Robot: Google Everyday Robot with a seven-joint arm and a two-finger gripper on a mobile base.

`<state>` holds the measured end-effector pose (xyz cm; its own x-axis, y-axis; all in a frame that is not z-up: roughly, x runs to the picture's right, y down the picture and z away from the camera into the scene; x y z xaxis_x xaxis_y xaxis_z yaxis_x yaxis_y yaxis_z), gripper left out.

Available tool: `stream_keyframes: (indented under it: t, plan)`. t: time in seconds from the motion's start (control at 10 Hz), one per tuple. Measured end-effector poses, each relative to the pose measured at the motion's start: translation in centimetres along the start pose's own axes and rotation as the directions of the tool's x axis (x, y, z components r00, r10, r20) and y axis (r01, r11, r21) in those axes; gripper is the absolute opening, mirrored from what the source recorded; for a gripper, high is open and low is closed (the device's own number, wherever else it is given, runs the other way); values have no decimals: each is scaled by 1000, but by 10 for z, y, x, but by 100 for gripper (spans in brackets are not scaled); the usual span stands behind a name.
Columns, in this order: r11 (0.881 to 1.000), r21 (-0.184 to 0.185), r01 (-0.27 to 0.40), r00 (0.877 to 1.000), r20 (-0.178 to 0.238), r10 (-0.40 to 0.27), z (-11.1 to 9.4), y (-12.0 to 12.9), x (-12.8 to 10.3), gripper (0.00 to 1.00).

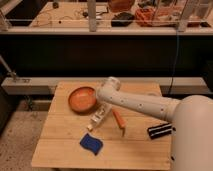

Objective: Drag the ceramic bowl in a circle

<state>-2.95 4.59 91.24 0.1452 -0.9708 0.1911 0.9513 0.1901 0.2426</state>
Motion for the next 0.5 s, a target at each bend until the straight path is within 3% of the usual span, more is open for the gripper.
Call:
stream_keyframes:
  t: [0.2,0.5]
  plan:
    - [1000,-26,-13,1000,-10,13,-16,24,-10,0]
    - [999,-21,47,999,-16,-47,-30,18,-26,0]
